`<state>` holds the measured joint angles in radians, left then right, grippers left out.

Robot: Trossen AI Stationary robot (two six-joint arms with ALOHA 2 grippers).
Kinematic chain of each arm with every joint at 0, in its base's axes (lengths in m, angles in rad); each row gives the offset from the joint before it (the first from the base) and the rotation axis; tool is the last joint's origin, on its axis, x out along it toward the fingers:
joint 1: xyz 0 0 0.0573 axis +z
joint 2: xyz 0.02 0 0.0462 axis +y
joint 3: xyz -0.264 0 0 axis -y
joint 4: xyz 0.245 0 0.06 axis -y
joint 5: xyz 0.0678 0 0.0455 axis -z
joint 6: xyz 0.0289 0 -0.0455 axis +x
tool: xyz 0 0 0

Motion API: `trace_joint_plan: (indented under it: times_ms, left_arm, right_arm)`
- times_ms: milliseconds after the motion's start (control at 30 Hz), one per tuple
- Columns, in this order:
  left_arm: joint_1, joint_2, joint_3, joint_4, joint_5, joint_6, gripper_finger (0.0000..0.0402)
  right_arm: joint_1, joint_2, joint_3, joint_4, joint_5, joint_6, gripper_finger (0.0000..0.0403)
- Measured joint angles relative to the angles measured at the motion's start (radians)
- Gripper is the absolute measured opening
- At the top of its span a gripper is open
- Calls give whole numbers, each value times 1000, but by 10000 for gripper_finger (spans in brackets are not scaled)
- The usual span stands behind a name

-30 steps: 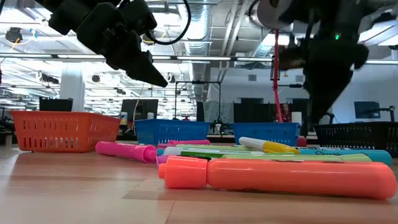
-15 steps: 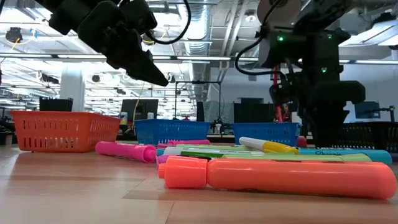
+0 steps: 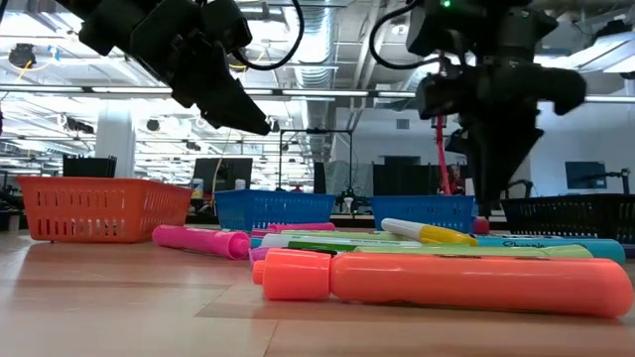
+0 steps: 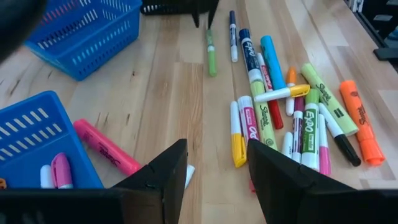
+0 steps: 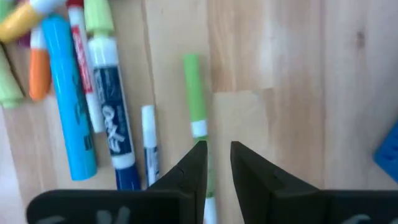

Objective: Pick & Place Markers
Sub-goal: Put the small light green marker pen into the black bin

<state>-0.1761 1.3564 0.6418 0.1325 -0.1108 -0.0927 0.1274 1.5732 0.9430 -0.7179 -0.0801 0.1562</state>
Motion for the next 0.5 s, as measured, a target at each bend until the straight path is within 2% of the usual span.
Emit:
trace_joint_plan:
  times_ms: [200,500]
  left_arm:
    - [0,0,0,6,0,-3,163]
    - [0,0,0,10,0,-2,163]
  right_arm:
    - [38,60,0,19,1,-52,63]
    - [20,190,6,40,46,-121,63]
